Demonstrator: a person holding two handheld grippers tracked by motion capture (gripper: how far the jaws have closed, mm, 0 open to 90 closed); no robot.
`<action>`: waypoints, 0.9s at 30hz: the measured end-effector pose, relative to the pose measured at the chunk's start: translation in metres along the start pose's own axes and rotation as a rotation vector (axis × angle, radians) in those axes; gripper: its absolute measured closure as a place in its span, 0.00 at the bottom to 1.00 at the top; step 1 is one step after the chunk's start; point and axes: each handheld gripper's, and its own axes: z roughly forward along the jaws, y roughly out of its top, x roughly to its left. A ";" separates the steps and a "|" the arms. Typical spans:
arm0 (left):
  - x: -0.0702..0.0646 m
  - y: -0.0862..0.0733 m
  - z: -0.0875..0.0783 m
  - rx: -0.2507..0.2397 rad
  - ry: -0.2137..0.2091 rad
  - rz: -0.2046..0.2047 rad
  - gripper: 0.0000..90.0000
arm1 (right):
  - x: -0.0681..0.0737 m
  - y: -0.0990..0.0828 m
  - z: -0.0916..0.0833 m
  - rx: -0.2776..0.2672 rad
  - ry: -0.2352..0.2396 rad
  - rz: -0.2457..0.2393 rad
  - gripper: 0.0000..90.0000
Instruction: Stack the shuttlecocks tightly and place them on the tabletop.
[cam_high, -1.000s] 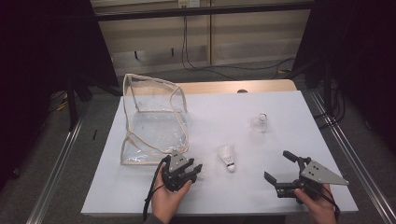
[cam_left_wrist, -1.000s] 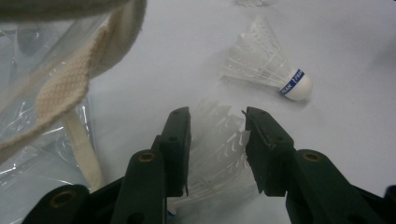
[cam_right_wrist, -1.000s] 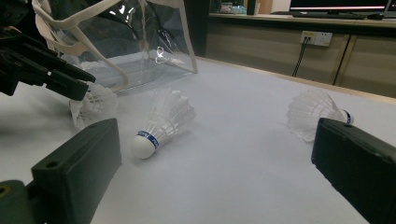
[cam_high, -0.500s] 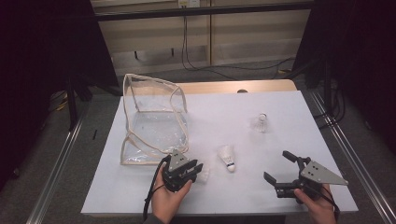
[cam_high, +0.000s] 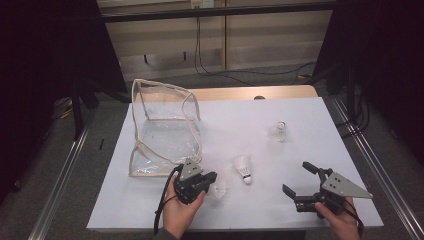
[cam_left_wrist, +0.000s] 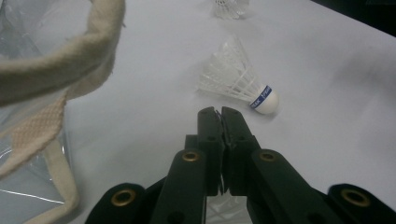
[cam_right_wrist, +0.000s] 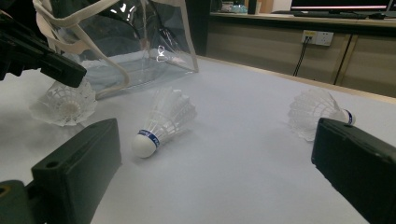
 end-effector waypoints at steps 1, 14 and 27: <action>0.000 0.000 0.000 0.000 0.000 0.000 0.97 | 0.000 0.000 0.000 0.000 0.000 0.000 0.01; 0.001 0.016 -0.008 -0.041 -0.041 -0.031 0.98 | 0.000 0.000 -0.001 0.000 -0.003 0.001 0.01; -0.005 0.045 -0.011 -0.087 -0.055 -0.014 0.98 | -0.001 0.000 -0.001 0.001 -0.006 0.004 0.01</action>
